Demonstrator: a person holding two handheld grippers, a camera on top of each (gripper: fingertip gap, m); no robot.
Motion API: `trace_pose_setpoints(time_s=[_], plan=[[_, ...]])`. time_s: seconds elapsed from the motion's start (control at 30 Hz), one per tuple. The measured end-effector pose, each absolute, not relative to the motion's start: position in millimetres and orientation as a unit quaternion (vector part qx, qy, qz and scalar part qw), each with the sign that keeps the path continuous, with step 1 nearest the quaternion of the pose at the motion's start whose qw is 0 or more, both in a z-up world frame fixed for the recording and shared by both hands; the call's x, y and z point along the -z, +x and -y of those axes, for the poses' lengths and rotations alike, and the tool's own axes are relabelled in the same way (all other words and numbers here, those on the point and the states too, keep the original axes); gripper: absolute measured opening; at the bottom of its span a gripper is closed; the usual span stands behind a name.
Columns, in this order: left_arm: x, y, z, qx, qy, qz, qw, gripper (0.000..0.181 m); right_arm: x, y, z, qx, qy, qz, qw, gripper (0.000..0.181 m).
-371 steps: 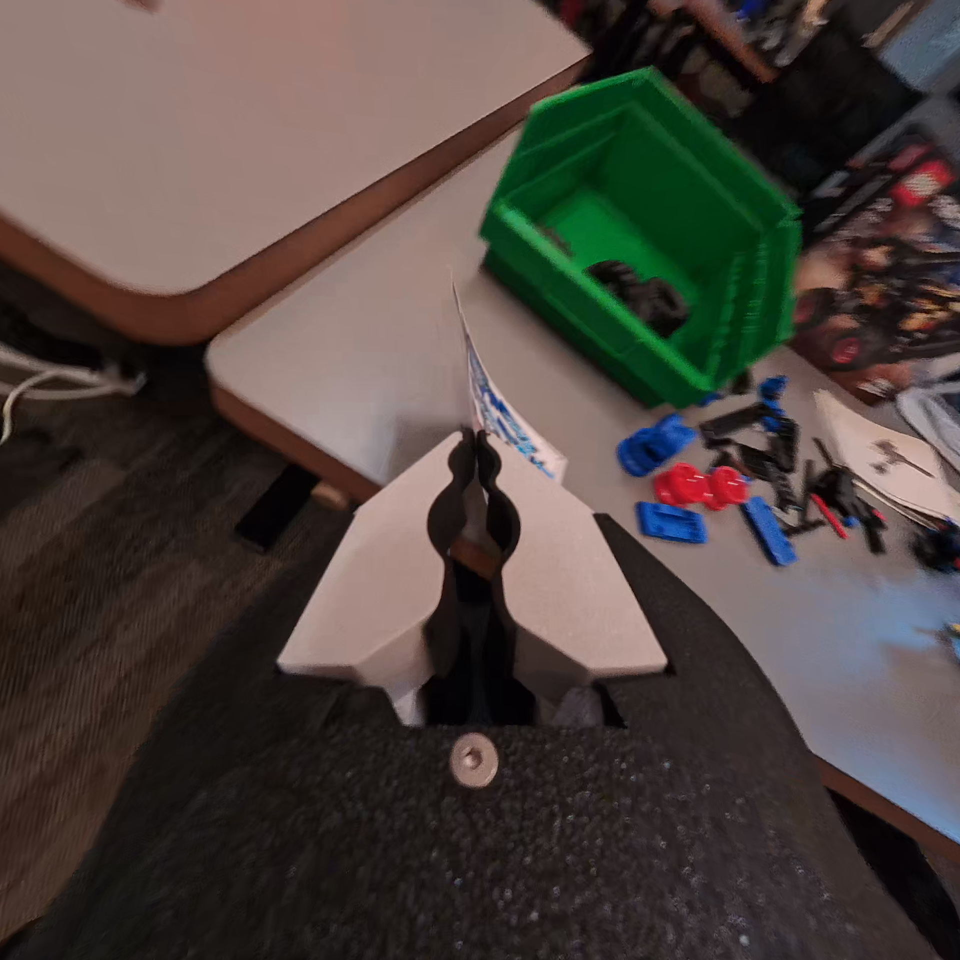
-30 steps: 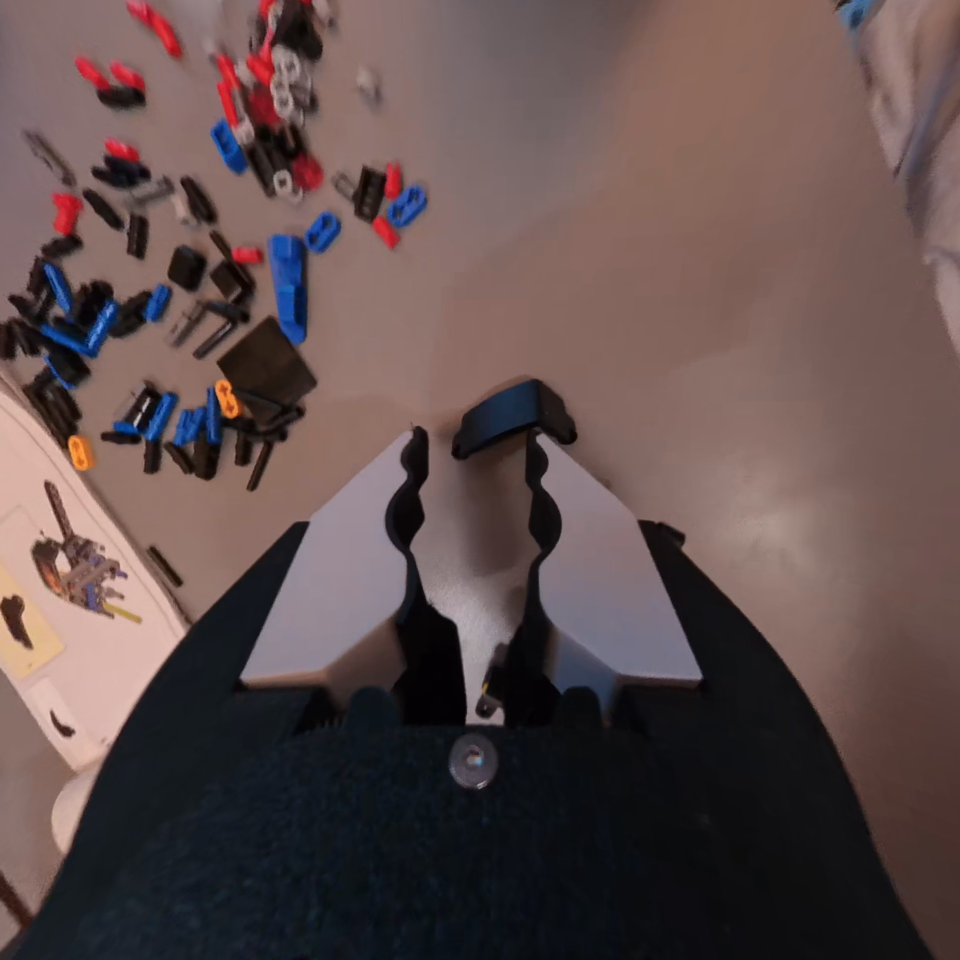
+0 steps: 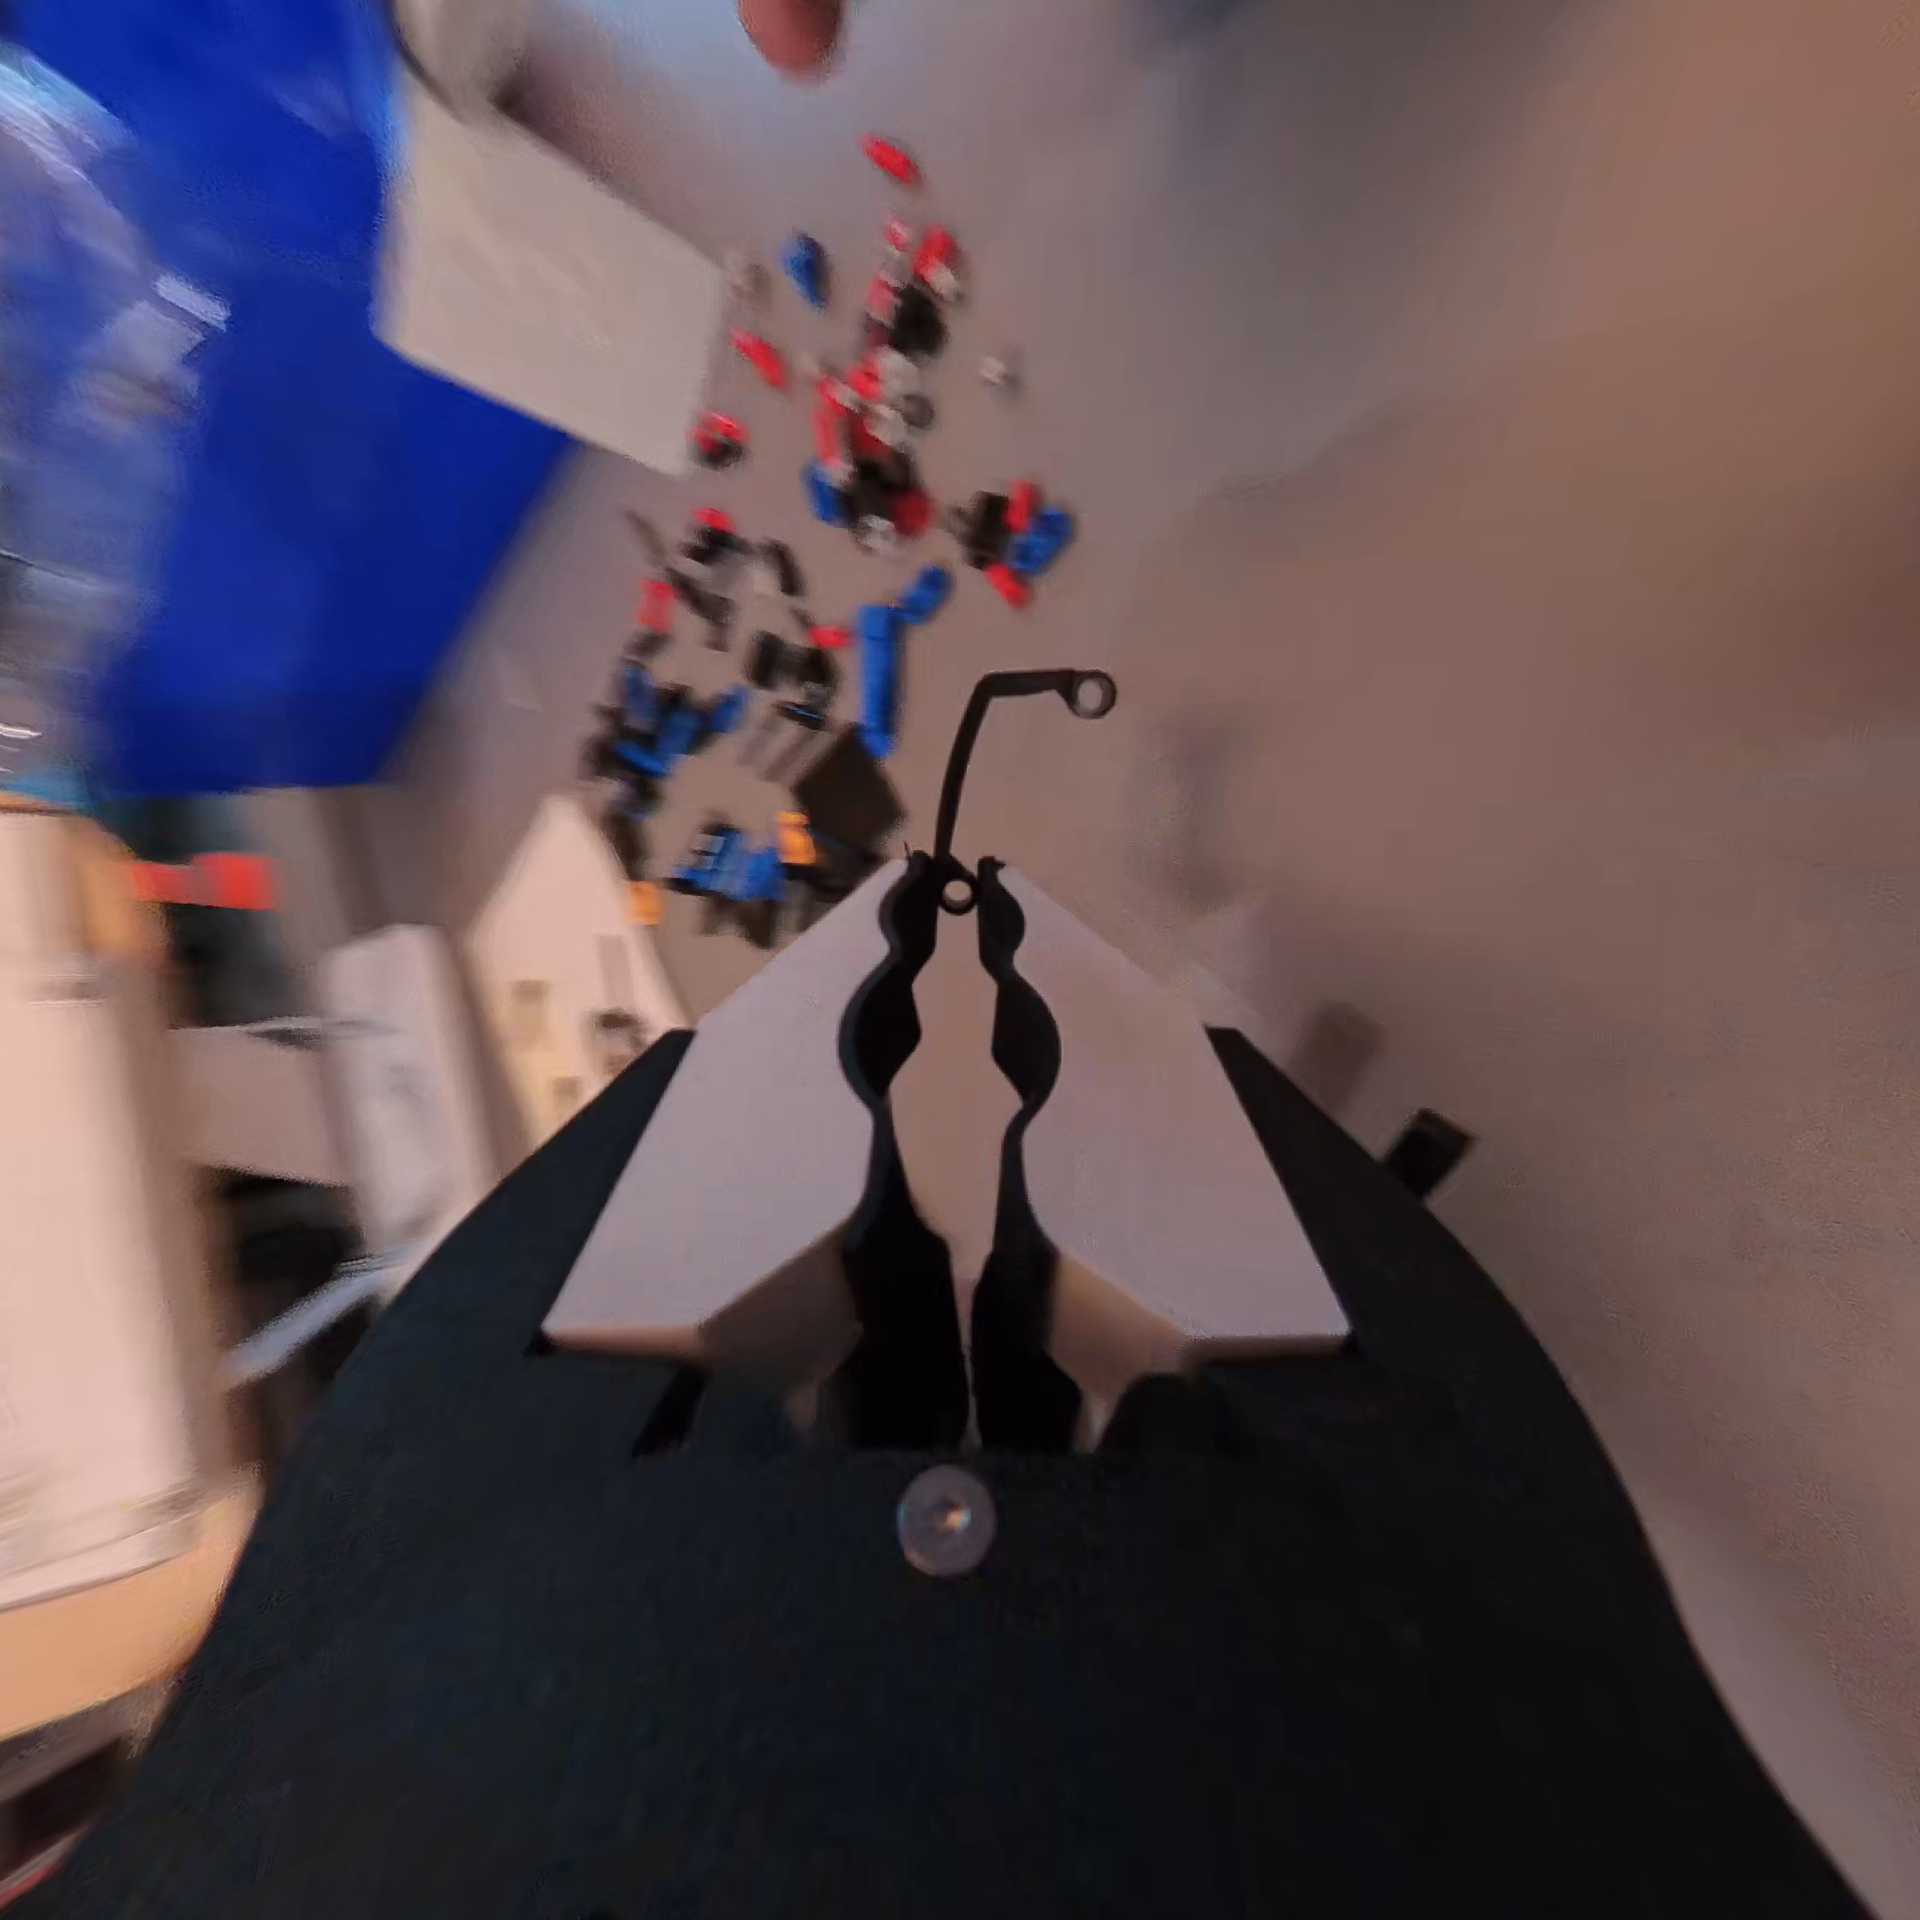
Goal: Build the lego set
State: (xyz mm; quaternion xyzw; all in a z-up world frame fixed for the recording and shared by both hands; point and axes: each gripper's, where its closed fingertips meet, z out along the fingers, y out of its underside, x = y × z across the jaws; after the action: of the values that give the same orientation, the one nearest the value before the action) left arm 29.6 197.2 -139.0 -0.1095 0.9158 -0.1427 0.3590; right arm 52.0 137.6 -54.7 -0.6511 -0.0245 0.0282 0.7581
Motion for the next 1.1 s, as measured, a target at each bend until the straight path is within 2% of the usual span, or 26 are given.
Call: trace_pose_setpoints(time_s=[0.03,0.13,0.27,0.43,0.53,0.7,0.87,0.93,1.1], plan=[[125.4,31.7,-198.1,0.129,-0.08,-0.898,0.413,0.006,54.6,52.1,-137.9,-0.028,-0.651,0.024,0.758,0.0],[91.3,33.7,-210.1,0.041,-0.012,-0.832,0.554,0.005,53.8,52.2,-140.0,-0.016,-0.654,0.025,0.756,0.0],[79.3,23.3,-217.3,-0.016,0.017,-0.773,0.635,0.006,43.2,36.8,-146.4,0.017,-0.654,0.052,0.755,0.0],[69.6,2.2,-237.4,-0.042,-0.026,-0.748,0.662,0.006,15.8,12.0,-144.6,-0.225,-0.592,0.022,0.773,0.0],[68.0,-25.2,-256.2,-0.028,-0.104,-0.761,0.64,0.006,12.5,-1.3,-143.9,-0.352,-0.565,0.014,0.747,0.0],[84.4,-109.2,-295.8,0.036,-0.297,-0.79,0.535,0.006,32.9,-10.7,-151.7,-0.311,-0.597,0.045,0.739,0.0],[133.2,-164.9,-312.7,0.03,-0.412,-0.766,0.492,0.006,39.9,-11.3,-153.6,-0.327,-0.592,0.041,0.735,0.0],[158.8,-177.6,-302.3,0.057,-0.472,-0.761,0.441,0.006,40.4,-12.5,-153.6,-0.315,-0.594,0.048,0.738,0.0],[175.0,-192.4,-274.6,0.147,-0.574,-0.729,0.343,0.006,44.6,-22.6,-154.6,-0.295,-0.609,0.073,0.733,0.0]])
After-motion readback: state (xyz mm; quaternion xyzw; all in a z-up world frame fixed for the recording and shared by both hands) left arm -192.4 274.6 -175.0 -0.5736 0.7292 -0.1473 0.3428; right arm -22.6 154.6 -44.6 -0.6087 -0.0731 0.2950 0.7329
